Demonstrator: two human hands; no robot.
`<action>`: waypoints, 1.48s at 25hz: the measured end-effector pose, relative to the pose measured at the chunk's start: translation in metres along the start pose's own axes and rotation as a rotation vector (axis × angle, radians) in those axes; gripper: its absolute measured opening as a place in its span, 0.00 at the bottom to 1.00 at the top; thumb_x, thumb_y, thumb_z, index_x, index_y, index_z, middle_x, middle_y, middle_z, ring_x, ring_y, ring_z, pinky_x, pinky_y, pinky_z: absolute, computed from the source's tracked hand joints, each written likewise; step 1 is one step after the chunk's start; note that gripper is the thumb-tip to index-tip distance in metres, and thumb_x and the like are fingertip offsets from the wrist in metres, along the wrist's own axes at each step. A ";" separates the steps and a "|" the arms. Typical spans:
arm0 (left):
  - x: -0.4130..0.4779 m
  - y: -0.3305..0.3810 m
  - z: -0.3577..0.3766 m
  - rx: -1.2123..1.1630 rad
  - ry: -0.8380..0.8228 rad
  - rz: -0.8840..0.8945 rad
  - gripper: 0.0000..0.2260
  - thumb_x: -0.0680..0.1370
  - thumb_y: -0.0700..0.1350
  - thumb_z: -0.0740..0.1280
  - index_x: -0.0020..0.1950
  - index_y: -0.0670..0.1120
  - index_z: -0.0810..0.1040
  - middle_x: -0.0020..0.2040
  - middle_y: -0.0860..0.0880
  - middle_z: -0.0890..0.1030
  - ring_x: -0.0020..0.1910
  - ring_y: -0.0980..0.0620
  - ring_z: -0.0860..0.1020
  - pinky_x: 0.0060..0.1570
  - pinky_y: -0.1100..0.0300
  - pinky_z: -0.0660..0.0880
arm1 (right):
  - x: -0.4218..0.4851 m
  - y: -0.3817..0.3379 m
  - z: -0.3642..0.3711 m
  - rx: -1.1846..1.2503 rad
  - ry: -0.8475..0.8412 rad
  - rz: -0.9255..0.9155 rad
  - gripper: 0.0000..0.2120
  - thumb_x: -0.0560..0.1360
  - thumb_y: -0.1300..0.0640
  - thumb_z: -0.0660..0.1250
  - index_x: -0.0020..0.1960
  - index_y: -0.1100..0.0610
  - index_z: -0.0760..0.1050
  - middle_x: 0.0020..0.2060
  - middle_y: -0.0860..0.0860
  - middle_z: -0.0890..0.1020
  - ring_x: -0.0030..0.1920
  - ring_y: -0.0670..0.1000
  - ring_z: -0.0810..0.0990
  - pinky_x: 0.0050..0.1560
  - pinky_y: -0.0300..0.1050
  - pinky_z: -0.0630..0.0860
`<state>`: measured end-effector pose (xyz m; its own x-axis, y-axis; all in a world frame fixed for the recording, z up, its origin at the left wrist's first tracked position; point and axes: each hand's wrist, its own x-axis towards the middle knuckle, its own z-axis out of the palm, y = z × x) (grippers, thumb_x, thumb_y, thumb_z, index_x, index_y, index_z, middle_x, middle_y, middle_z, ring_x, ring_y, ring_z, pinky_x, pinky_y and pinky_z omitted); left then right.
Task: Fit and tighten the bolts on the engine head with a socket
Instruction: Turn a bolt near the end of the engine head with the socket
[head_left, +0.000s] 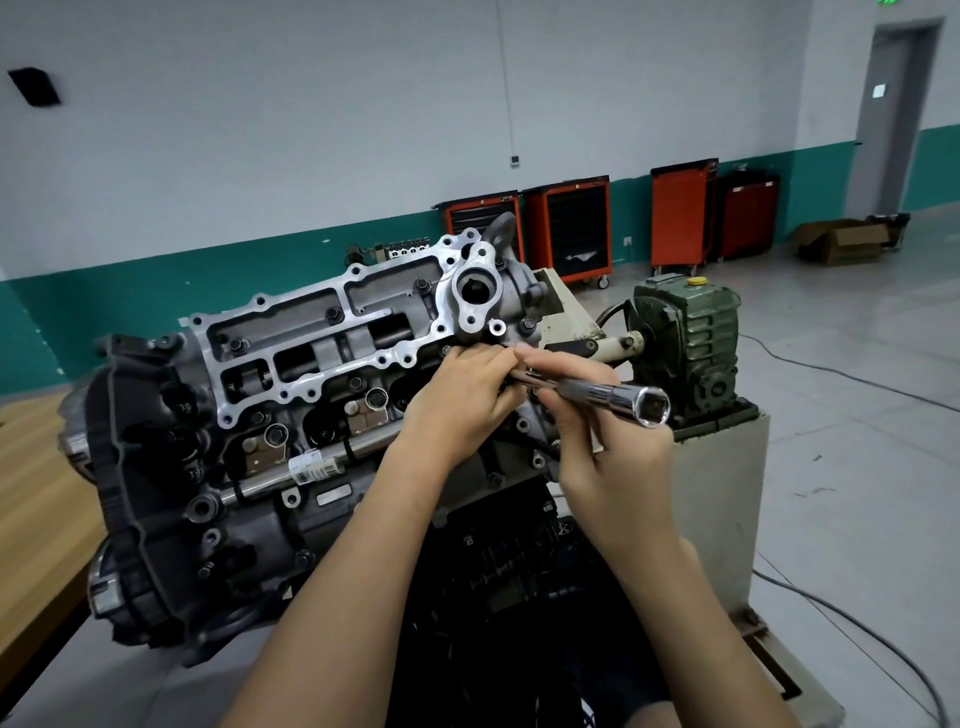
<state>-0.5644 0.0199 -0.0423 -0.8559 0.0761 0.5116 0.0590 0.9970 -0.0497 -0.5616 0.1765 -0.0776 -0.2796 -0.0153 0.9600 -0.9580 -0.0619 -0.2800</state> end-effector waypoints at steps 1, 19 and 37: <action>0.000 0.000 -0.001 0.001 -0.003 -0.003 0.15 0.76 0.49 0.55 0.54 0.42 0.75 0.53 0.46 0.79 0.56 0.47 0.73 0.56 0.56 0.63 | 0.002 0.002 -0.002 -0.003 0.006 0.007 0.08 0.74 0.71 0.67 0.52 0.68 0.80 0.49 0.53 0.83 0.49 0.48 0.82 0.53 0.35 0.76; -0.001 0.001 0.002 0.005 0.056 0.026 0.07 0.78 0.45 0.62 0.51 0.43 0.74 0.51 0.47 0.79 0.54 0.46 0.74 0.52 0.56 0.63 | -0.003 0.005 0.000 0.002 0.129 0.059 0.09 0.74 0.63 0.70 0.49 0.68 0.80 0.47 0.50 0.83 0.50 0.44 0.81 0.53 0.36 0.77; -0.001 0.001 0.002 0.007 0.086 0.034 0.06 0.78 0.45 0.62 0.50 0.43 0.74 0.50 0.48 0.79 0.53 0.46 0.74 0.52 0.57 0.63 | -0.003 0.010 -0.003 0.070 0.171 0.094 0.10 0.73 0.59 0.73 0.49 0.65 0.81 0.45 0.49 0.84 0.46 0.44 0.83 0.47 0.42 0.80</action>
<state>-0.5643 0.0208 -0.0450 -0.8060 0.1113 0.5814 0.0836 0.9937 -0.0745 -0.5709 0.1792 -0.0835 -0.3801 0.1449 0.9135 -0.9220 -0.1377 -0.3618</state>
